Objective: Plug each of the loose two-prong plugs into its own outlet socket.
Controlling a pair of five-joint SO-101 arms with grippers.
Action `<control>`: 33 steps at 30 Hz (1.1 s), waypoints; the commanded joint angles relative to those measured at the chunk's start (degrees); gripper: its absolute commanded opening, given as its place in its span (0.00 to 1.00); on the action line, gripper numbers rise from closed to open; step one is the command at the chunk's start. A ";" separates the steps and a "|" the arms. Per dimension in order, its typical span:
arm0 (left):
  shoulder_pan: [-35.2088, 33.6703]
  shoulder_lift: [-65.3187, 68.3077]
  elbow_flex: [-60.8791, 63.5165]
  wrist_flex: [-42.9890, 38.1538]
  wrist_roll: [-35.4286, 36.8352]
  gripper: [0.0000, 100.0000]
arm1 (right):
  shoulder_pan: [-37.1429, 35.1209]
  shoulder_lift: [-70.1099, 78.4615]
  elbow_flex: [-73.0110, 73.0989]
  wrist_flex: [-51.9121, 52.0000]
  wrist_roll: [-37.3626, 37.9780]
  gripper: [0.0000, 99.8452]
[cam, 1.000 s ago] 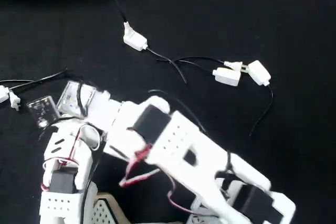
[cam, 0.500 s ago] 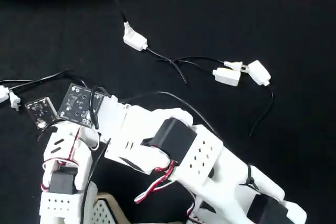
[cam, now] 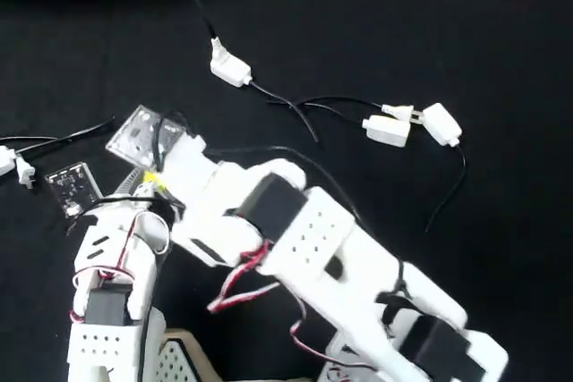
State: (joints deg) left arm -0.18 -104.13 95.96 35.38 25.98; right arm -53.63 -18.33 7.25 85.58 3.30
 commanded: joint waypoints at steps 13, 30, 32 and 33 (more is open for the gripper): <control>-13.41 -0.44 1.36 -0.53 0.18 0.03 | 5.10 6.11 -7.16 2.02 -2.99 0.01; -37.49 -0.35 1.36 18.11 0.09 0.03 | 6.59 18.86 -7.16 -8.44 -16.97 0.01; -37.41 -0.35 1.36 18.11 0.00 0.03 | 7.03 22.73 -10.24 -8.79 -20.92 0.01; -37.41 -0.35 1.36 18.11 0.00 0.03 | 7.91 24.57 -11.74 -8.79 -23.21 0.01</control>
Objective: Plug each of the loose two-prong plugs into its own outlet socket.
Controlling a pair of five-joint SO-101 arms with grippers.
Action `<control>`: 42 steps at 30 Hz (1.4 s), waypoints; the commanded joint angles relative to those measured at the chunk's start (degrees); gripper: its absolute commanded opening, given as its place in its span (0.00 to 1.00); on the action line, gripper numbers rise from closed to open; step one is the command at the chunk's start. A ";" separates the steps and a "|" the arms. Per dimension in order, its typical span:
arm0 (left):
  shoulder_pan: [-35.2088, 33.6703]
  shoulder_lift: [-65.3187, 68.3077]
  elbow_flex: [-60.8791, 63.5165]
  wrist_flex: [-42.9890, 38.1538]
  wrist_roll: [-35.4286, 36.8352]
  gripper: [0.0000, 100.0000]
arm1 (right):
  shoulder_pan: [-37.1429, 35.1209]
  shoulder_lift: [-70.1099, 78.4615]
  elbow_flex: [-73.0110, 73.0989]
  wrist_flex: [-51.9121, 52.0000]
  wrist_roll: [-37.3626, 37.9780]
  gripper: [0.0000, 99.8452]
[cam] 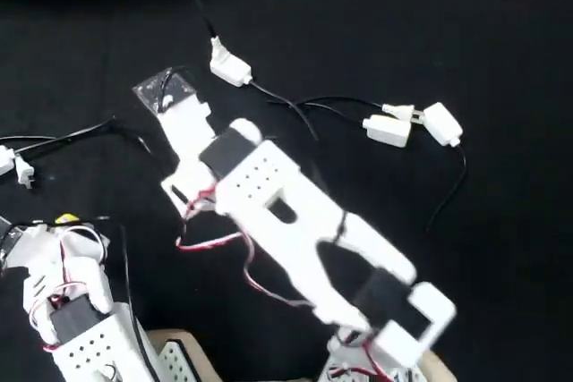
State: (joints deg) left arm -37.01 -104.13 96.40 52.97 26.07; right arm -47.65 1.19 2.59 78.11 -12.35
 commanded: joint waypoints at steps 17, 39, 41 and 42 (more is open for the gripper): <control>-0.66 -0.35 0.92 0.97 -0.09 0.03 | 5.45 8.75 -11.65 6.95 -30.24 0.01; -0.66 -0.35 0.92 0.97 -0.09 0.03 | 7.82 7.34 -9.63 3.43 -31.47 0.01; -0.66 -0.35 0.92 0.97 -0.09 0.03 | 7.38 7.34 -9.63 2.02 -17.49 0.01; -0.66 -0.35 0.92 0.97 -0.09 0.03 | 7.21 7.34 -9.63 1.23 -9.67 0.01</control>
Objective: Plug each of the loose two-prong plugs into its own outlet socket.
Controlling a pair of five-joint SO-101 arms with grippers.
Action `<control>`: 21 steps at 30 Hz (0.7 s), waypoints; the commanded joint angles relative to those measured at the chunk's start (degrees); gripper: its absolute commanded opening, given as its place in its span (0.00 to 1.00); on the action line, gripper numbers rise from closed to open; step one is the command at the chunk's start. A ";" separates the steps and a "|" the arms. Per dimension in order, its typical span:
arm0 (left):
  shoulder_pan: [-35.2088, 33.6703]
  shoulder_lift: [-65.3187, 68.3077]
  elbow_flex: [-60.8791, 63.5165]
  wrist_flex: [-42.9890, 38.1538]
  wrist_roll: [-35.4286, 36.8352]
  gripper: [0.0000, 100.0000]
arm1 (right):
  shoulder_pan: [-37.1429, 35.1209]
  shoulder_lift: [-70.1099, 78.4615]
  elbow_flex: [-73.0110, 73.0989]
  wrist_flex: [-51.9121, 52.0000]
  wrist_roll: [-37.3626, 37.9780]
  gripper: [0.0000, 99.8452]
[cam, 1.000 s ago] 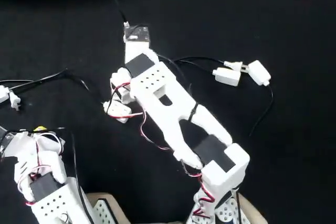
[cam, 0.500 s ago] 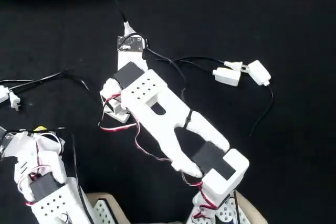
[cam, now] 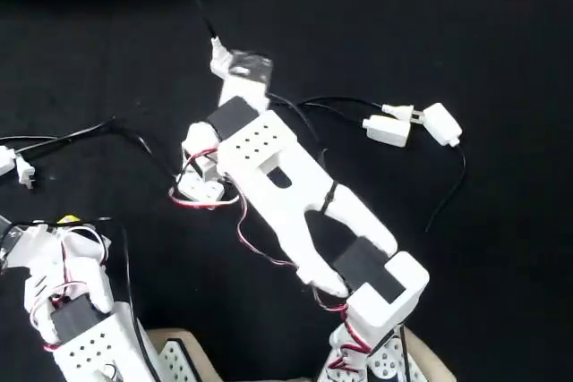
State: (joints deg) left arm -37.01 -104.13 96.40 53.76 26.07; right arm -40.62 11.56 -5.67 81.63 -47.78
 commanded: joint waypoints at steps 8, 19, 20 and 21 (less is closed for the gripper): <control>-1.01 -0.35 0.92 0.18 -0.09 0.03 | 0.26 -3.12 -0.22 -5.63 64.88 0.01; -1.01 -0.35 0.92 0.18 -0.09 0.03 | 0.09 -3.12 0.13 -4.75 117.27 0.01; -1.10 -0.35 0.92 0.18 -0.09 0.03 | -0.09 -3.03 0.13 -5.01 121.32 0.01; -1.10 -0.35 0.92 0.18 -0.09 0.03 | -0.35 -3.03 0.04 -5.36 124.84 0.01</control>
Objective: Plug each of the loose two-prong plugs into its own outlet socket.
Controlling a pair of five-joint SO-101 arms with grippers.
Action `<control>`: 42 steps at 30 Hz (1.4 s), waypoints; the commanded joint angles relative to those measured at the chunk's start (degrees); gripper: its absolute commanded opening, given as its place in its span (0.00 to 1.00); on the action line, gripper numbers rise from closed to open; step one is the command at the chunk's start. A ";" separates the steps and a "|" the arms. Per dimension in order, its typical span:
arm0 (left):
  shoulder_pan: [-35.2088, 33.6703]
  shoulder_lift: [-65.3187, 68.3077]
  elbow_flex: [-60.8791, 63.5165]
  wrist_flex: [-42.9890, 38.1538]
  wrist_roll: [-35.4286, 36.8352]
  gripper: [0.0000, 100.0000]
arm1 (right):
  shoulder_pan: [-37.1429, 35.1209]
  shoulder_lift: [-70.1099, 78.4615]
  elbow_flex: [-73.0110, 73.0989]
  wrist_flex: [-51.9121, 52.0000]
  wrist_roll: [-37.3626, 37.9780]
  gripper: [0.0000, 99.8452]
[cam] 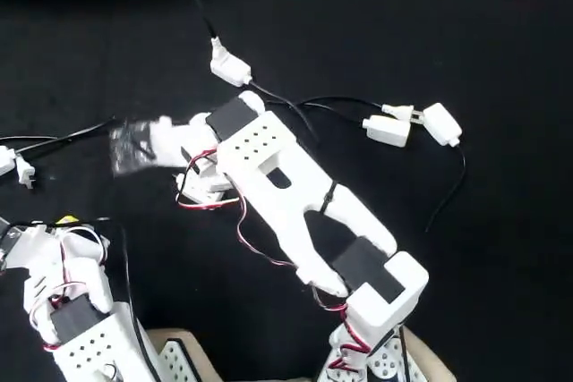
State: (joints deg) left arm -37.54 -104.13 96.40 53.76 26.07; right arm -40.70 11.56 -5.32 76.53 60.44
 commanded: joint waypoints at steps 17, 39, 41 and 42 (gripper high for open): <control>-5.23 -0.35 1.01 0.09 0.18 0.03 | -5.89 6.37 -2.33 -0.70 32.35 0.01; -4.00 -0.35 1.01 0.09 0.00 0.03 | -3.78 7.08 -13.49 6.42 35.69 0.01; -4.00 -0.35 1.01 0.09 0.00 0.03 | -3.78 7.16 -13.49 7.12 36.04 0.01; -4.00 -0.35 1.01 0.09 0.00 0.03 | -3.60 7.25 -13.41 7.30 36.04 0.01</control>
State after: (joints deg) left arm -42.11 -104.13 96.48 53.85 26.07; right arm -45.27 18.95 -16.04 82.95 95.78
